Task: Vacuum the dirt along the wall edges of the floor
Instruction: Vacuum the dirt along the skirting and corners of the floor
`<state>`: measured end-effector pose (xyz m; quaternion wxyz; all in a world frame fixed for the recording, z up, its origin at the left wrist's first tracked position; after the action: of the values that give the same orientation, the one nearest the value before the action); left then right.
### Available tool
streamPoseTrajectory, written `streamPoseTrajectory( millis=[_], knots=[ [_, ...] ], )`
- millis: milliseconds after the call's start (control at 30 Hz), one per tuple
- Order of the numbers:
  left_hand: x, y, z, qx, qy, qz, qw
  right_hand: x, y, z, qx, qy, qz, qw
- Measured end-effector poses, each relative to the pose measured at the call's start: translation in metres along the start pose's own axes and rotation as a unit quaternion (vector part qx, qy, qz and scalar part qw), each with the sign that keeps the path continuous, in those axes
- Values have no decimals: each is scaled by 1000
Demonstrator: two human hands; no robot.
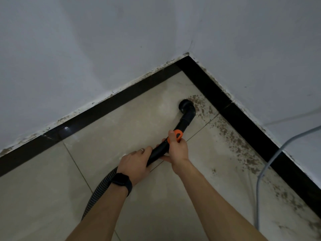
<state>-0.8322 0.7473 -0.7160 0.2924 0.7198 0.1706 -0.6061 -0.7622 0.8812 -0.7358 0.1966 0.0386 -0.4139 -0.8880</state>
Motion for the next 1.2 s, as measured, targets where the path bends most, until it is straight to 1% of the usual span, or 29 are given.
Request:
streamPoseTrajectory(
  millis=[267,467,667,800,967,1200],
  knots=[
    [-3,-14,-1,18,-11,3,1000,3,-5,8,-7,-1,-3,1000],
    [-7,-22,8,8,43,-8,999,11,-2,21,-18,-5,-7,1000],
    [-4,-31,19,-2,90,0,996,24,3,28,-18,-14,30,999],
    [-6,-41,21,-4,100,-2,995,29,5,29,-18,-15,55,998],
    [-9,-51,16,3,107,-11,994,28,1,37,-32,-22,45,998],
    [-10,-69,6,20,113,16,993,21,-8,48,-51,-33,15,998]
  ],
)
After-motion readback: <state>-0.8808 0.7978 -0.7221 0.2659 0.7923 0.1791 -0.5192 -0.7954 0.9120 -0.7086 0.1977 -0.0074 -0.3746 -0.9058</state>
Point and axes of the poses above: each hand's wrist, its own y-axis away from the middle knuckle, its own x-axis out of the palm, z = x × y, the point moved 7 cm from there along -y, towards the middle knuckle, and after that the axes turned 14 degrees about -y, right-handed, at the moved point
